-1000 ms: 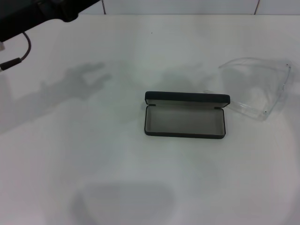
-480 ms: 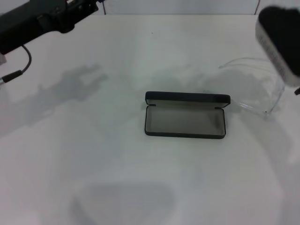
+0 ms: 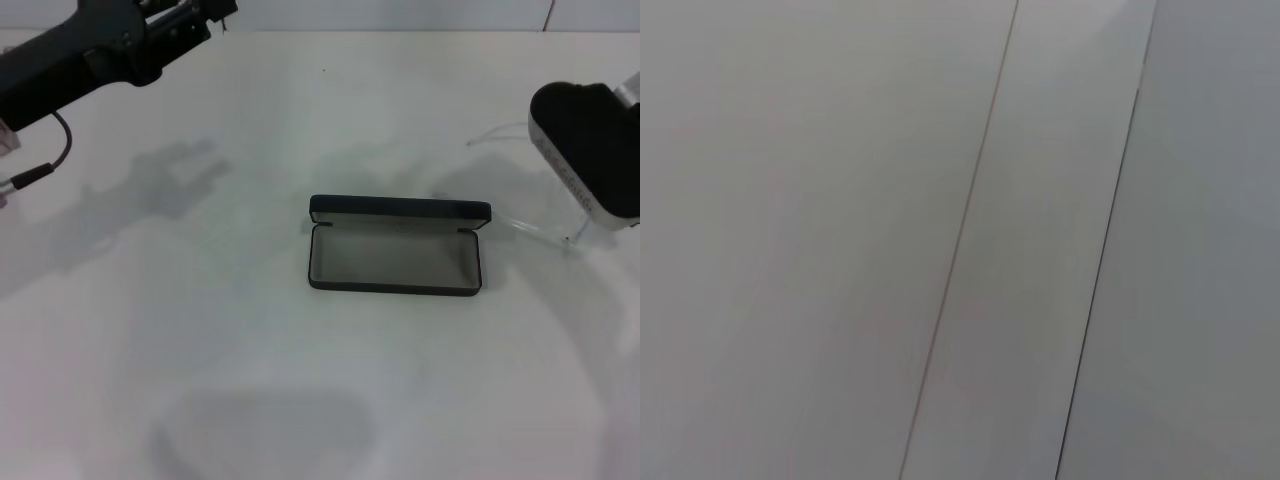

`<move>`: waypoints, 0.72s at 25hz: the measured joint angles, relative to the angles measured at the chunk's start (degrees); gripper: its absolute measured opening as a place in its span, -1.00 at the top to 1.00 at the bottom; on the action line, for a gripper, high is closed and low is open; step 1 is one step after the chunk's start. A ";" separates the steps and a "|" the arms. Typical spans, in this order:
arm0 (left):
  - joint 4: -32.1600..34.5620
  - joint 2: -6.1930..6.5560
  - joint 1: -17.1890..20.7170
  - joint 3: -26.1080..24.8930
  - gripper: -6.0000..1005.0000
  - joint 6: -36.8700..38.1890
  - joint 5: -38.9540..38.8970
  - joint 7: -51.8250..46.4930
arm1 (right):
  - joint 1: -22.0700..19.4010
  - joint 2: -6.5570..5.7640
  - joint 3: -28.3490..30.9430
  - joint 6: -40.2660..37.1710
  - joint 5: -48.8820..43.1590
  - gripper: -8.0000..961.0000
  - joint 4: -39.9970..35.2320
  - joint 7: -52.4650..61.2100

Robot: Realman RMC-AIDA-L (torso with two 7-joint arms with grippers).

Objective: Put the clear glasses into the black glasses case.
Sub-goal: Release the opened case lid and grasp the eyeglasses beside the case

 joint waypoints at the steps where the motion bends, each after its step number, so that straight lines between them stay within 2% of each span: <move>1: -0.43 0.00 -0.02 -0.01 0.11 0.01 0.00 0.36 | 0.18 0.01 -0.19 0.79 -0.03 -0.53 0.80 -0.14; 10: -2.44 0.16 -0.68 -0.06 0.11 0.04 -0.05 1.60 | 2.28 0.15 -0.50 6.08 0.14 -0.46 7.31 -1.19; 18: -4.19 0.30 -1.20 -1.57 0.11 -0.12 0.13 1.74 | 3.21 0.30 -1.96 7.33 0.31 -0.37 10.23 -1.20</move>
